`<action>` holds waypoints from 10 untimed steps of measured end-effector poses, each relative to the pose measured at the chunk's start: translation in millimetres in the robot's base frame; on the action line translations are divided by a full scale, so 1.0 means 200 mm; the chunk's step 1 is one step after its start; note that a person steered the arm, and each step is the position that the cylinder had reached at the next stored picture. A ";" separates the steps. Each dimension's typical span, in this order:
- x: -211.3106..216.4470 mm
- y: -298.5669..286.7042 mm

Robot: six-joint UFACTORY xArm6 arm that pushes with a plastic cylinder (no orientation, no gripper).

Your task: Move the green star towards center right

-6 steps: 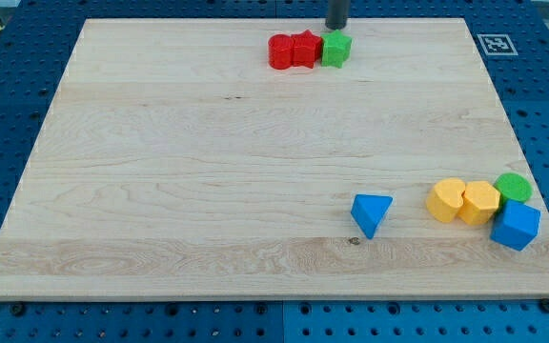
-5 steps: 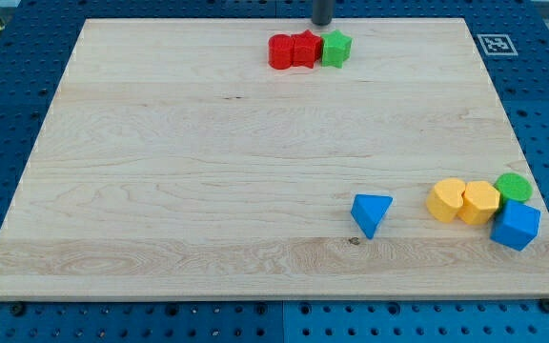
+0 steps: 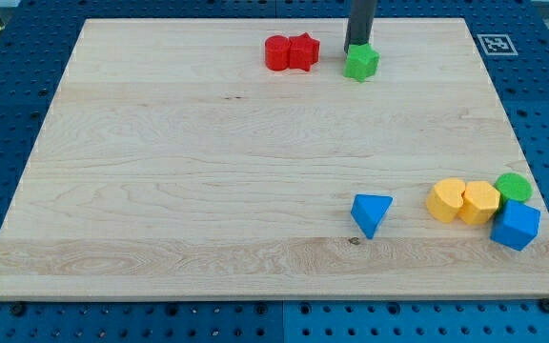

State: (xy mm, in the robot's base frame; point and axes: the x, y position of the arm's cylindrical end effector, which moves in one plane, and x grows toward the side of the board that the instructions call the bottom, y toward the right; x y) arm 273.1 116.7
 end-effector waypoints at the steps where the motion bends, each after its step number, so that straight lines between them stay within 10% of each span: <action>1: 0.12 0.00; 6: 0.74 -0.08; 10: 0.66 0.24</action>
